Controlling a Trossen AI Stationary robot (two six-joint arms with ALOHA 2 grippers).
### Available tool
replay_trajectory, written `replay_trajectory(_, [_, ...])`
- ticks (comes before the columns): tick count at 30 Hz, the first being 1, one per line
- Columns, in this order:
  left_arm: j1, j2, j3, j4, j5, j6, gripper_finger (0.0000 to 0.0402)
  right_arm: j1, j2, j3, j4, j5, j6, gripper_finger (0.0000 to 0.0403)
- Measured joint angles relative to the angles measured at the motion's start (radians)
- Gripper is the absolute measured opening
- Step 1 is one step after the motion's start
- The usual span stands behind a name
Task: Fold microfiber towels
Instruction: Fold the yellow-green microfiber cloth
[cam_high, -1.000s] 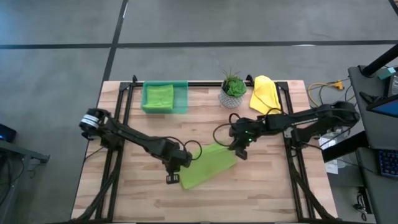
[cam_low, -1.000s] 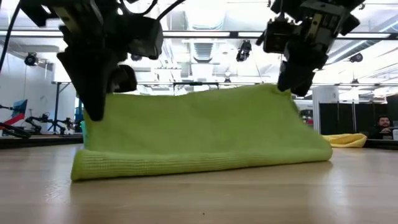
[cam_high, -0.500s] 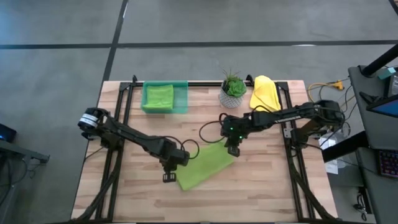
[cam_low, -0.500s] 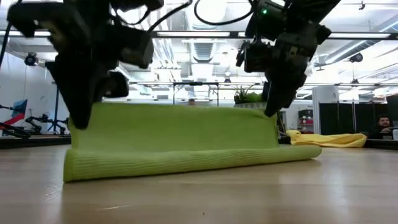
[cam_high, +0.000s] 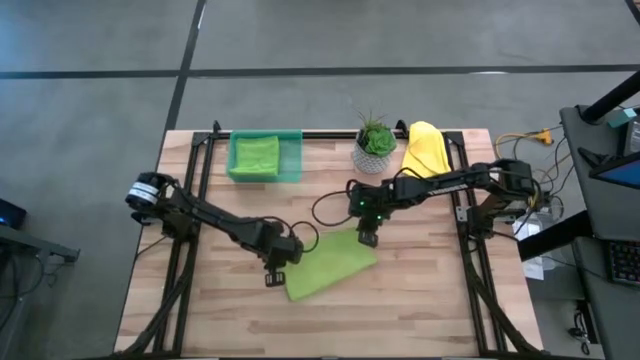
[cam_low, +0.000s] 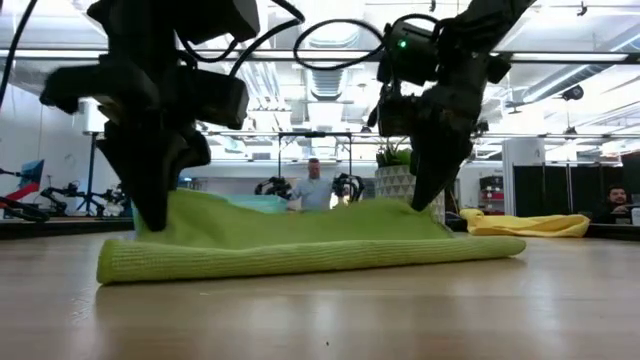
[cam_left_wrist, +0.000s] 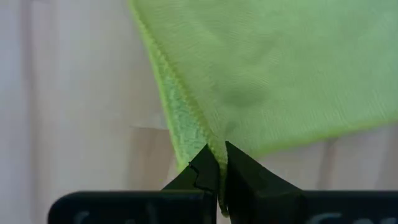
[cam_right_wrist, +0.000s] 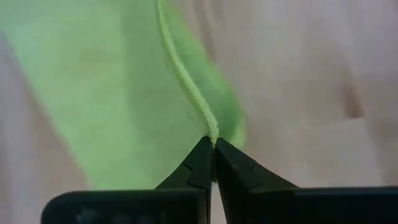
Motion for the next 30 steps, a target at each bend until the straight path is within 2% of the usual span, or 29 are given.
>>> replay_trajectory(6, [0.035,-0.006,-0.003,-0.019,-0.028,0.027,0.0009,-0.050,-0.001,0.034,-0.012,0.037,-0.029,0.0049])
replay_trajectory(9, [0.057,-0.023,-0.010,-0.034,-0.041,0.055,0.0036,-0.091,-0.024,0.057,-0.026,0.034,-0.037,0.0075])
replay_trajectory(16, [0.117,-0.081,-0.015,-0.122,-0.146,0.106,0.0123,-0.148,-0.126,0.098,-0.104,0.031,-0.087,0.0133])
replay_trajectory(20, [0.159,-0.110,-0.018,-0.139,-0.134,0.106,0.0150,-0.135,-0.241,0.073,-0.112,0.006,-0.104,0.0145])
replay_trajectory(22, [0.177,-0.116,-0.019,-0.089,-0.030,0.145,0.0154,-0.115,-0.304,0.043,-0.116,-0.013,-0.069,0.0145])
replay_trajectory(24, [0.181,-0.115,-0.019,0.038,0.061,0.176,0.0152,-0.087,-0.372,0.007,-0.118,-0.015,-0.012,0.0142])
replay_trajectory(27, [0.181,-0.085,-0.013,0.272,0.081,0.220,0.0136,-0.034,-0.476,-0.051,-0.118,-0.013,0.090,0.0134])
replay_trajectory(30, [0.203,-0.025,0.031,0.396,0.079,0.304,0.0109,0.037,-0.575,-0.105,-0.111,0.012,0.222,0.0126])
